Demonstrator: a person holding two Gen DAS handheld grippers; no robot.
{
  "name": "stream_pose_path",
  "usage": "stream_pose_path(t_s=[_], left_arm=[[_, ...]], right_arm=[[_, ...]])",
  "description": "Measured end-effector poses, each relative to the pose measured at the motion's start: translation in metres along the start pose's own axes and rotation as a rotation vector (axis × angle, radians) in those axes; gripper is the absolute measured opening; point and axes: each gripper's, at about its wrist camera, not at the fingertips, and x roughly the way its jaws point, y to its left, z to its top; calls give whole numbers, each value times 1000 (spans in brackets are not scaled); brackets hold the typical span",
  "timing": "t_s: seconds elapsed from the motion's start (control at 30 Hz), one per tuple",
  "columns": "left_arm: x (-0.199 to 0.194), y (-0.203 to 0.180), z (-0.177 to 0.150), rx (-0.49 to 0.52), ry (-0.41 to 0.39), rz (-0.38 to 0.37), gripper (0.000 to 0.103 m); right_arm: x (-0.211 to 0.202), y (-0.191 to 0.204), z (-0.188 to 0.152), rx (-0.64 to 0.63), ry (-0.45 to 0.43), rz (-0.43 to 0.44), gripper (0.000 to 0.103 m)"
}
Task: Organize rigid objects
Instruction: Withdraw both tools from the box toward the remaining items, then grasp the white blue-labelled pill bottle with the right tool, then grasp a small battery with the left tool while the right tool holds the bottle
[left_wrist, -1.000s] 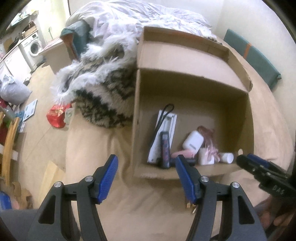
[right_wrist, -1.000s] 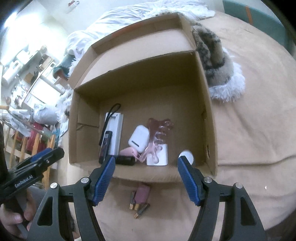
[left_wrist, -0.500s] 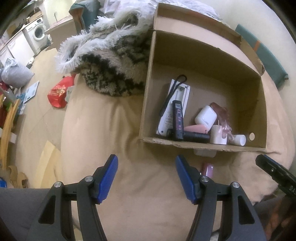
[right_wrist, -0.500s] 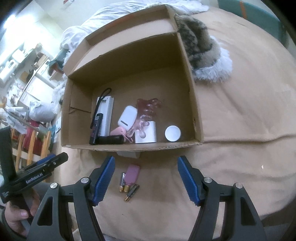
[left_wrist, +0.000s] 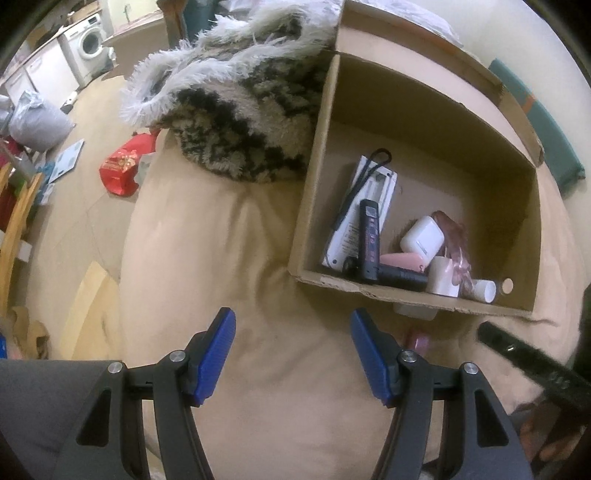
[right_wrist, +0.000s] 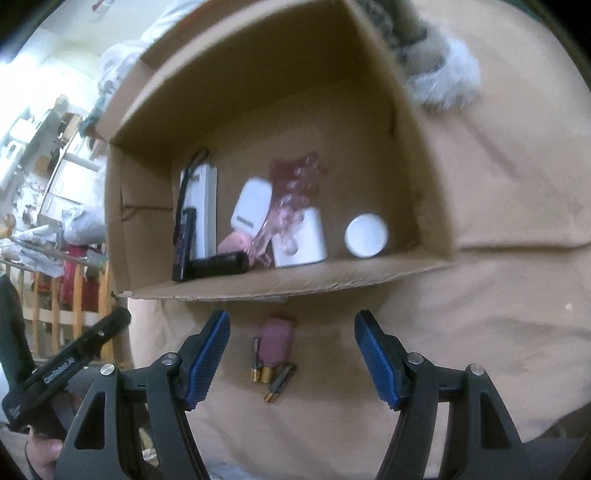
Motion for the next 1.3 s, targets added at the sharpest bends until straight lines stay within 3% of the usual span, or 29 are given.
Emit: stream_pose_path(t_s=[0.23, 0.43, 0.5, 0.53, 0.8, 1.03, 1.17, 1.3], left_arm=[[0, -1, 3, -9, 2, 7, 61], [-1, -1, 1, 9, 5, 10, 62], [2, -2, 0, 11, 19, 8, 61], [3, -2, -1, 12, 27, 3, 62], [11, -16, -7, 53, 52, -12, 61], [32, -34, -15, 87, 122, -83, 61], [49, -48, -17, 104, 190, -146, 51], [65, -66, -22, 145, 242, -160, 50]], right_arm=[[59, 33, 11, -30, 90, -110, 74], [91, 56, 20, -98, 102, -203, 73], [94, 60, 19, -128, 96, -228, 56], [94, 61, 18, -153, 94, -244, 53], [55, 57, 0, -212, 113, -198, 49], [-5, 19, -19, -98, 16, -110, 49], [-11, -4, -23, -40, -7, -92, 49], [-13, -2, -21, -33, -14, -91, 49]])
